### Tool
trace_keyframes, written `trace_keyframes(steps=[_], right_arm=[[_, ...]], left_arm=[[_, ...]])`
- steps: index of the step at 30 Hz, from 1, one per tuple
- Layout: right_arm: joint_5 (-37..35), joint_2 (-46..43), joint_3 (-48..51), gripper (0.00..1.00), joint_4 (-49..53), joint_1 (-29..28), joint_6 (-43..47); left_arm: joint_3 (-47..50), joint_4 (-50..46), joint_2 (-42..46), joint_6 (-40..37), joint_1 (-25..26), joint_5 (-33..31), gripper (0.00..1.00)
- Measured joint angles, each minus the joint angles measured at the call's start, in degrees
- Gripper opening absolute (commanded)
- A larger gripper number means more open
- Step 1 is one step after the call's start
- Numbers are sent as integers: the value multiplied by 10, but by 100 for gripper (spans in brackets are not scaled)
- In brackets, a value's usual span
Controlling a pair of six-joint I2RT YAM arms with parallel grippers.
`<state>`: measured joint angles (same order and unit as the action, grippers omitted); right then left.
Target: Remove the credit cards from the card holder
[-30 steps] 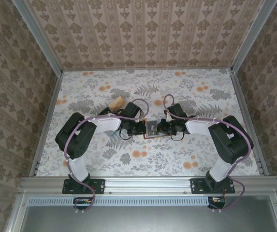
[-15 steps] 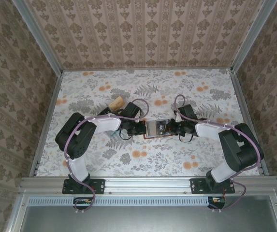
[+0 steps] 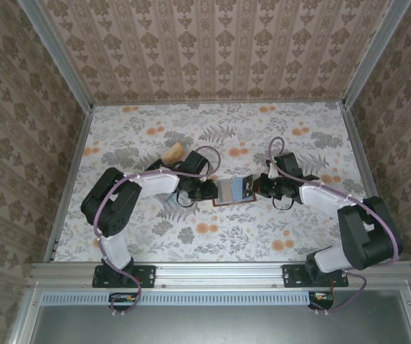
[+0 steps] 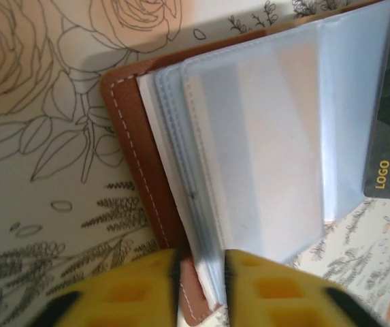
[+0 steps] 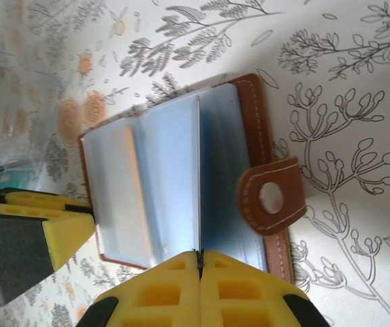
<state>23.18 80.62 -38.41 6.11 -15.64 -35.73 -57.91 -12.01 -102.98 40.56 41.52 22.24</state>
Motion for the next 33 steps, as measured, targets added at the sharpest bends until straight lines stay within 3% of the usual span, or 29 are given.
trace_keyframes(steps=[3, 11, 17, 33], right_arm=[[8, -36, 0, 0, 4, 0, 0], [66, -92, -13, 0, -18, 0, -14], [130, -96, -17, 0, -83, 0, -57], [195, -94, -16, 0, -195, 0, -136]], left_arm=[[0, 4, 37, 12, -4, 5, 55], [18, 132, 127, 96, -37, 58, 48], [74, 253, 134, 174, -57, 101, 43], [83, 384, 134, 239, -56, 162, 27]])
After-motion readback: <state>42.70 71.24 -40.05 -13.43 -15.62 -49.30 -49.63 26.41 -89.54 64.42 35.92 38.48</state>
